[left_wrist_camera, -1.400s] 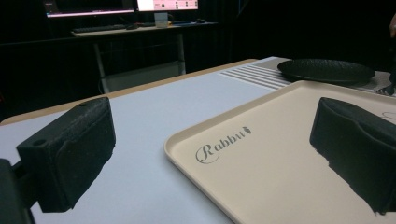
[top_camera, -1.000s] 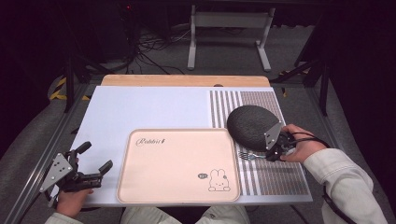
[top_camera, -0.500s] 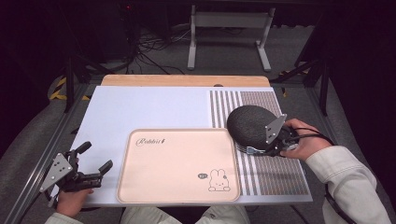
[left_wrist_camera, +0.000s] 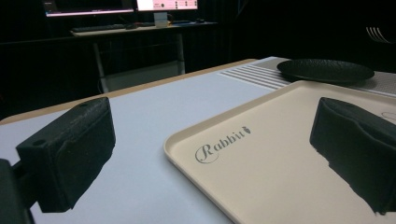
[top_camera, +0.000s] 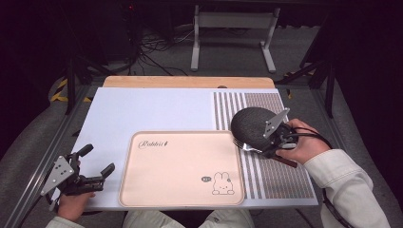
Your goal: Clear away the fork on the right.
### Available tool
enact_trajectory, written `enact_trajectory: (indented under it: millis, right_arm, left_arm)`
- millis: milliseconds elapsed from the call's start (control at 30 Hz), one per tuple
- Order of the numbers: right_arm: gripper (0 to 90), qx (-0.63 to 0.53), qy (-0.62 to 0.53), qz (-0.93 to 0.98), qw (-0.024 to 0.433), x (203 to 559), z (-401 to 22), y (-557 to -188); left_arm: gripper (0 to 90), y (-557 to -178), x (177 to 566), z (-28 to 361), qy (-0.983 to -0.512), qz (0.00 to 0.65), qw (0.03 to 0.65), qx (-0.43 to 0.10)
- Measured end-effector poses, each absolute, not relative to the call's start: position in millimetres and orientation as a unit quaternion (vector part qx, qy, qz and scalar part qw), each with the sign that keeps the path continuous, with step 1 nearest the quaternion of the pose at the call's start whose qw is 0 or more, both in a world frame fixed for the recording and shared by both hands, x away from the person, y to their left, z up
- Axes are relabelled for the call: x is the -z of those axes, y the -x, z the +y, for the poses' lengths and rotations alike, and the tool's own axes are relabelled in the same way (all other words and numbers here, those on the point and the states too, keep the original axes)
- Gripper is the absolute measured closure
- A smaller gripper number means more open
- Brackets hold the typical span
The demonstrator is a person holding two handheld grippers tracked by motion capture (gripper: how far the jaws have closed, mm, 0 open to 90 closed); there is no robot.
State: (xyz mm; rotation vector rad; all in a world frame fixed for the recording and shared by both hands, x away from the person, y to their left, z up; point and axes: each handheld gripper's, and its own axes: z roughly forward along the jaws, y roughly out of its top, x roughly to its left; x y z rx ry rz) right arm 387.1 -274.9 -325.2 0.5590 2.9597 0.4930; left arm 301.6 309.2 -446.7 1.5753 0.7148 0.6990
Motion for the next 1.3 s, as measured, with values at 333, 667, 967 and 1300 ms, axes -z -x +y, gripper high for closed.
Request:
enact_trajectory:
  millis: [333, 667, 967, 1300]
  right_arm:
    - [79.0, -0.194, -0.269, 0.942, 0.042, 314.5, -251.8, -380.7]
    - [79.0, -0.219, -0.37, 0.902, 0.028, 313.2, -238.2, -381.3]
    - [79.0, -0.223, -0.442, 0.869, 0.021, 318.5, -225.5, -382.4]
    - [79.0, -0.213, -0.461, 0.861, 0.024, 328.0, -211.7, -384.6]
  left_arm:
    - [0.7, -301.4, 446.6, 308.9, -0.679, 0.307, 0.596, -0.299]
    - [0.6, -301.2, 446.2, 309.3, -0.677, 0.307, 0.599, -0.3]
    - [0.7, -301.0, 446.0, 309.5, -0.677, 0.306, 0.599, -0.3]
    - [0.7, -300.9, 445.4, 309.7, -0.678, 0.305, 0.598, -0.3]
